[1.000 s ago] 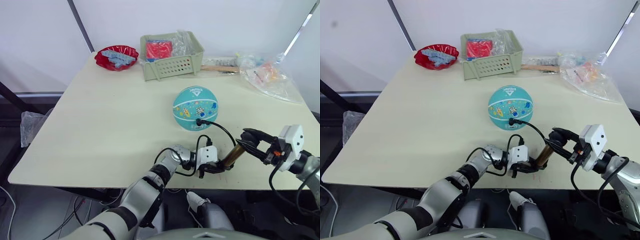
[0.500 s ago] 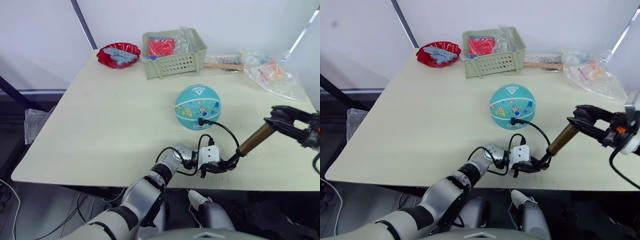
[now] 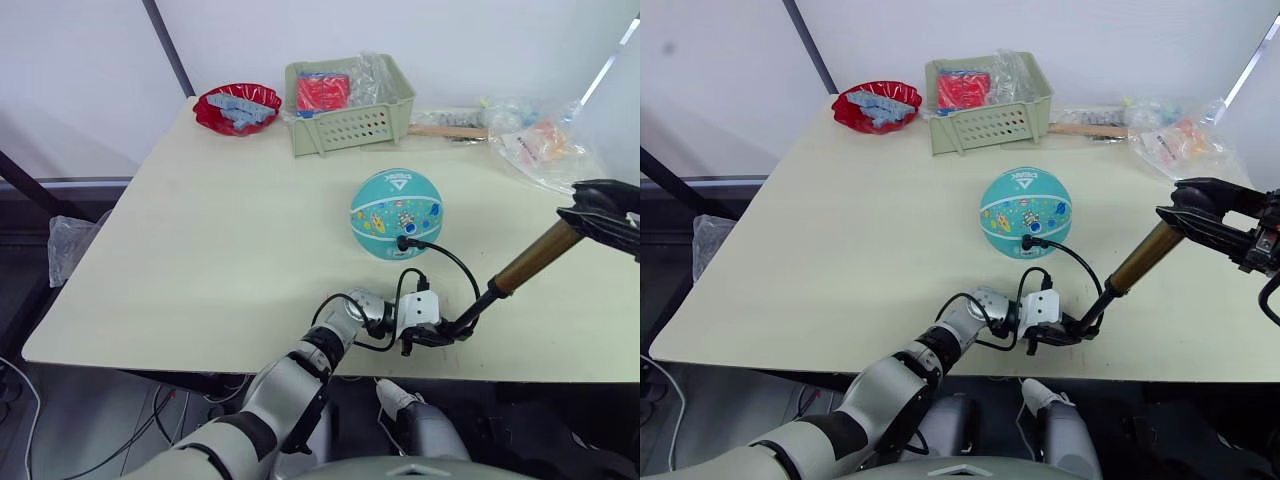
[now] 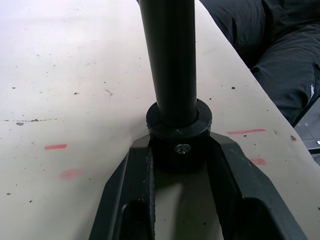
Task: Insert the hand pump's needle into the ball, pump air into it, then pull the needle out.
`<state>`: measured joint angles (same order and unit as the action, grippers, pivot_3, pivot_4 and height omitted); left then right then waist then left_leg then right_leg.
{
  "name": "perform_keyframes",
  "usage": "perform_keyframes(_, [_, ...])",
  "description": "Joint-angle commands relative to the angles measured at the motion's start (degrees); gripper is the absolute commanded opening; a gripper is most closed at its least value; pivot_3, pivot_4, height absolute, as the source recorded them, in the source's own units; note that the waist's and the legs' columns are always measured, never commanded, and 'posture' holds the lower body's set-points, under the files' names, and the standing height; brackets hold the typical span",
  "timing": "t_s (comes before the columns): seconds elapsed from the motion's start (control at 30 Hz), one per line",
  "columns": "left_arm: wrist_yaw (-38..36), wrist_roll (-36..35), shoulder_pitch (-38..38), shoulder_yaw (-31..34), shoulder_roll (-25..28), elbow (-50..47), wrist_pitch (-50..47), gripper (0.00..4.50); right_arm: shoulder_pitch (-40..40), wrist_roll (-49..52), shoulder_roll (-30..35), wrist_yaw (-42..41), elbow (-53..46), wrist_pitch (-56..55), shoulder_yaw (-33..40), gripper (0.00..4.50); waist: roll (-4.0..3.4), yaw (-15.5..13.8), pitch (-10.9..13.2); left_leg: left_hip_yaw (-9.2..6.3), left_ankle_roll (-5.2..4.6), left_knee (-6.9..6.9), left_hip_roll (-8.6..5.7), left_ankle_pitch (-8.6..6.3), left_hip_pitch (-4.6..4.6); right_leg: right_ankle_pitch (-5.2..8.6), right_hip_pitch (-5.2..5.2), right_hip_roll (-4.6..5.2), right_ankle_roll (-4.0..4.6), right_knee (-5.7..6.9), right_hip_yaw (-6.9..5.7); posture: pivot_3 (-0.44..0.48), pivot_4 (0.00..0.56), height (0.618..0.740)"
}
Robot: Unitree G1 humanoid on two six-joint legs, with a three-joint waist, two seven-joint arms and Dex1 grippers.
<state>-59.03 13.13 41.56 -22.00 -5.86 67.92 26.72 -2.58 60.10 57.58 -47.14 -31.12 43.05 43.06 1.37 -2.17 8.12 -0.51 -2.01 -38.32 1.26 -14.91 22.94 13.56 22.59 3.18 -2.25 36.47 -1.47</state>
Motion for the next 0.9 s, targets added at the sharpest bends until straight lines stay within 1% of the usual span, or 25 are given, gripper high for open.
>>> perform_keyframes(0.03, [-0.8, 3.3, -2.2, -2.3, 1.8, 3.9, -2.4, 1.05, -2.4, -4.7, -2.3, 0.6, -2.3, -2.7, -3.6, 1.7, 0.0, 0.0, 0.0, 0.01, 0.0, -0.01, 0.01, 0.0, -0.04, 0.04, -0.02, 0.0, -0.04, 0.01, 0.01, 0.0, 0.15, 0.738])
perform_keyframes(0.1, [-0.6, 3.2, -2.1, -2.2, 2.0, 3.9, -2.5, 1.05, -5.6, -8.5, -4.8, 0.7, -3.1, -4.8, -7.5, 1.7, 0.21, 0.0, -0.1, 0.01, 0.0, 0.0, 0.03, 0.0, -0.08, 0.06, -0.03, -0.02, -0.05, 0.02, 0.0, 0.0, 0.15, 0.738])
perform_keyframes(0.13, [-0.6, 3.2, -2.0, -2.2, 2.1, 3.9, -2.5, 1.05, -7.3, -11.3, -5.6, 0.2, -3.2, -6.7, -9.6, 1.7, 0.45, 0.1, -0.3, -0.02, 0.0, 0.0, 0.03, 0.0, -0.08, 0.06, -0.04, -0.07, -0.05, 0.02, -0.02, 0.0, 0.15, 0.738])
perform_keyframes(0.2, [-0.6, 3.2, -1.9, -2.1, 2.2, 3.9, -2.5, 1.05, -9.0, -14.6, -6.9, -0.2, -2.9, -9.4, -12.0, 1.7, 0.46, 0.2, -0.3, -0.09, 0.0, 0.0, 0.07, 0.0, -0.11, 0.07, -0.06, -0.13, -0.05, 0.02, -0.06, 0.0, 0.15, 0.738])
perform_keyframes(0.3, [-0.9, 3.3, -2.0, -2.2, 2.6, 3.8, -2.3, 1.05, -9.8, -17.0, -9.0, 0.3, -2.1, -12.3, -14.8, 1.7, 0.53, 0.2, -0.4, -0.04, 0.0, -0.01, 0.1, 0.0, -0.14, 0.07, -0.07, -0.1, -0.05, 0.03, -0.02, 0.0, 0.15, 0.738])
perform_keyframes(0.43, [-1.3, 3.3, -2.0, -2.3, 3.3, 3.6, -2.3, 1.05, -12.1, -25.0, -13.8, 0.3, 0.8, -19.0, -24.3, 1.7, 0.64, 0.3, -0.4, -0.07, 0.0, 0.0, 0.1, 0.0, -0.15, 0.05, -0.07, -0.12, -0.01, 0.03, -0.04, 0.0, 0.15, 0.738])
perform_keyframes(0.53, [-1.1, 3.0, -1.9, -2.0, 3.3, 3.5, -2.6, 1.05, -11.8, -28.7, -17.1, 0.9, 3.4, -22.8, -28.9, 1.7, 0.75, 0.8, -0.6, -0.07, 0.0, 0.02, 0.11, 0.0, -0.2, 0.05, -0.09, -0.18, 0.01, 0.04, -0.04, 0.0, 0.15, 0.738])
perform_keyframes(0.63, [-1.1, 3.0, -1.7, -2.0, 3.4, 3.5, -2.5, 1.05, -12.0, -32.2, -18.7, 0.7, 5.3, -26.1, -32.6, 1.7, 0.77, 1.3, -0.6, -0.08, 0.0, 0.0, 0.18, 0.0, -0.29, 0.07, -0.16, -0.14, -0.01, 0.04, -0.04, 0.0, 0.15, 0.738])
perform_keyframes(0.77, [-1.0, 3.0, -1.6, -2.1, 3.6, 3.5, -2.5, 1.05, -11.4, -33.1, -19.7, 0.6, 6.0, -27.7, -33.7, 1.7, 0.68, 1.4, -0.7, -0.06, 0.0, 0.0, 0.19, 0.0, -0.33, 0.07, -0.18, -0.12, -0.02, 0.05, -0.04, 0.0, 0.15, 0.738])
perform_keyframes(0.9, [-1.2, 3.1, -1.6, -2.2, 3.6, 3.5, -2.4, 1.05, -9.4, -30.4, -18.6, 0.5, 4.9, -27.2, -30.5, 1.7, 0.67, 1.4, -0.7, -0.06, 0.0, 0.0, 0.19, 0.0, -0.34, 0.05, -0.18, -0.13, 0.01, 0.06, -0.04, 0.0, 0.15, 0.738])
